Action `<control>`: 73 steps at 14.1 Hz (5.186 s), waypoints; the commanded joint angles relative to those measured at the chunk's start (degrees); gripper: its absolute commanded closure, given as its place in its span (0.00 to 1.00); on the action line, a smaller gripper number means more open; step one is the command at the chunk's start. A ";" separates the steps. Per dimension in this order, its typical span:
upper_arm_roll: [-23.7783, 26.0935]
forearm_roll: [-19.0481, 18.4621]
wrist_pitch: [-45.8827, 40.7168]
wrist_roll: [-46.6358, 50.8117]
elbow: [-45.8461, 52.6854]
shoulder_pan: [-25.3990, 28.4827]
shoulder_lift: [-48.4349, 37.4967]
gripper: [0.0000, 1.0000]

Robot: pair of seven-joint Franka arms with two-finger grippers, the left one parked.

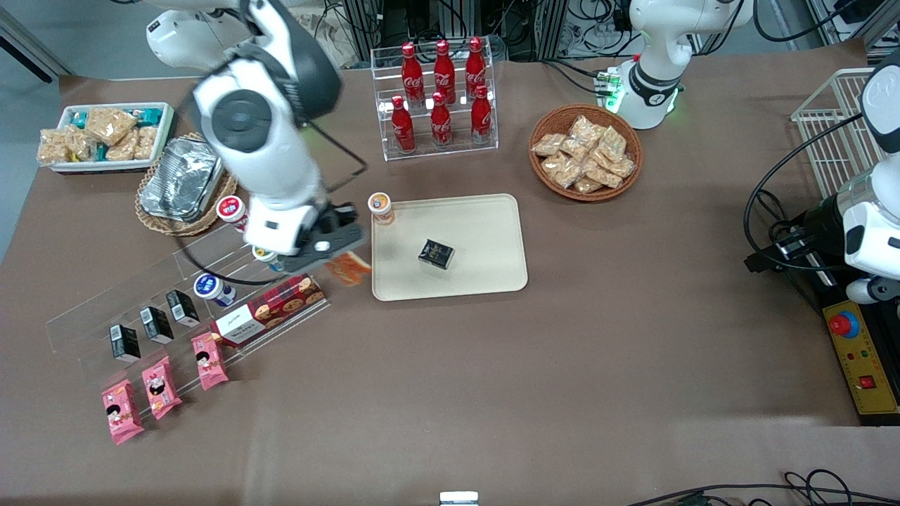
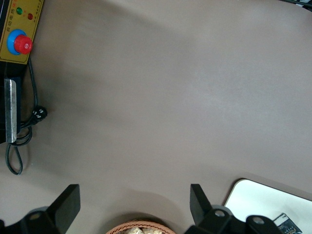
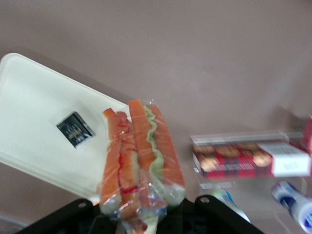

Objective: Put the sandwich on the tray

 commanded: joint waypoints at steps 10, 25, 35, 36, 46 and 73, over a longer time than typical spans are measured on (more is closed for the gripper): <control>-0.40 -4.32 21.94 -3.90 1.79 11.04 18.27 1.00; -0.40 -4.05 29.25 -3.89 1.71 13.51 25.49 1.00; -0.22 -3.62 30.30 -29.54 1.62 12.89 25.67 1.00; -0.13 -3.62 30.30 -31.04 1.62 12.89 25.75 1.00; -0.04 -1.42 32.33 -41.60 0.48 13.42 26.11 1.00; -1.80 11.32 -3.87 -40.72 1.44 -9.49 4.58 0.00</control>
